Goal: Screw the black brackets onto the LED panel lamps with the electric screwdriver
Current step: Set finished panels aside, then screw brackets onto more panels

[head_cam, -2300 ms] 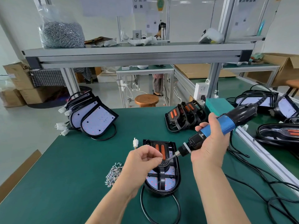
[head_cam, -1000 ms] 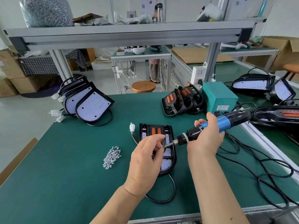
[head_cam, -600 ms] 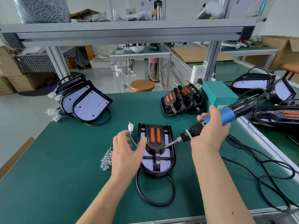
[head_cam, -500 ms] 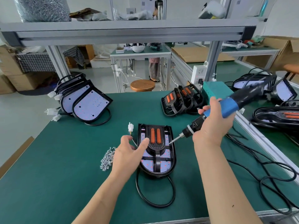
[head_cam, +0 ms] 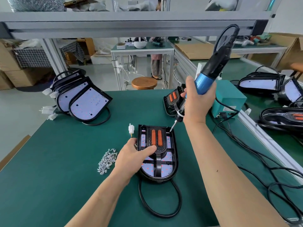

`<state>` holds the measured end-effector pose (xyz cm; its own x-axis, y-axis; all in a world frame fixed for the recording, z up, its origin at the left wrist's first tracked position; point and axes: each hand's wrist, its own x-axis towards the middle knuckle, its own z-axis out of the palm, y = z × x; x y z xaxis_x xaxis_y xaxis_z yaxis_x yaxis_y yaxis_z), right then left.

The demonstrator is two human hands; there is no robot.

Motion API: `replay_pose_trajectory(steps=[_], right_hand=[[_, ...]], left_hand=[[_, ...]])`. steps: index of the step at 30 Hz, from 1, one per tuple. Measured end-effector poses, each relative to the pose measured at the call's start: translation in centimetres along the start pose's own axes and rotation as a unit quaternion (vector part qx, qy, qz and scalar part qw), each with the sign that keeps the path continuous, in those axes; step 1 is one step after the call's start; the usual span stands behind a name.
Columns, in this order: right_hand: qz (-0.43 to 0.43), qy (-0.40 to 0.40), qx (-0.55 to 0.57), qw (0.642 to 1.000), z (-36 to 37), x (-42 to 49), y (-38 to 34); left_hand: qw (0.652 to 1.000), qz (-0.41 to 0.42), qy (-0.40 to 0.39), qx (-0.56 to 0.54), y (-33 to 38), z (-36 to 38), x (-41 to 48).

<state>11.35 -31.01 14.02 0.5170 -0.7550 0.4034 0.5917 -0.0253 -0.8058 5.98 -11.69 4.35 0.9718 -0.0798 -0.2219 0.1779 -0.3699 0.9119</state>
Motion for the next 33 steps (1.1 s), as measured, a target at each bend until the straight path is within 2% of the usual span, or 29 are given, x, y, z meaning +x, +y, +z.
replay_pose_trajectory(steps=[33], right_hand=[[-0.004,-0.049,-0.114,0.992,1.3,-0.8,3.4]], left_hand=[[1.0,0.012,0.0,0.007,0.9,0.3,-0.5]])
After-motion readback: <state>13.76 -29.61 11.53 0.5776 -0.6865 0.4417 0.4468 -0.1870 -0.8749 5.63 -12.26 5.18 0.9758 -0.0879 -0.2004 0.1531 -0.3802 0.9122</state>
